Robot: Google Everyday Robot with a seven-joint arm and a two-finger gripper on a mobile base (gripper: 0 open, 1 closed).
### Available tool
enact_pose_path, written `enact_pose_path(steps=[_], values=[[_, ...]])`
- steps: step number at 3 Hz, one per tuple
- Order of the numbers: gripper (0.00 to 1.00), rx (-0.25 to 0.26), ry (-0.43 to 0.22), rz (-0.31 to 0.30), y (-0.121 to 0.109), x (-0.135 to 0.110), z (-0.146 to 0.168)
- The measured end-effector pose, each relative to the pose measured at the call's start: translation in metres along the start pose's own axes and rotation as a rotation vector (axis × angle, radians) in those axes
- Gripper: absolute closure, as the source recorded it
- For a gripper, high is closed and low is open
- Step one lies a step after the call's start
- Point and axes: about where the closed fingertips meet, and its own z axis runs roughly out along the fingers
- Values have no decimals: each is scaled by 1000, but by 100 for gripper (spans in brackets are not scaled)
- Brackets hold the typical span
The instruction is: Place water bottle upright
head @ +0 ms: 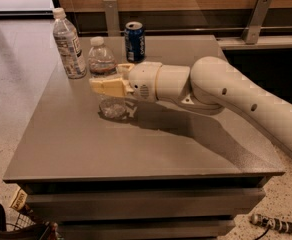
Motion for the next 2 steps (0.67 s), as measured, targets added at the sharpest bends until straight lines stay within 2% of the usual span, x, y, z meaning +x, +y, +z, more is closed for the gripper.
enact_pose_path(steps=[1, 2], values=[[100, 0, 0, 0, 0, 0, 0], [100, 19, -60, -133, -8, -35, 0]])
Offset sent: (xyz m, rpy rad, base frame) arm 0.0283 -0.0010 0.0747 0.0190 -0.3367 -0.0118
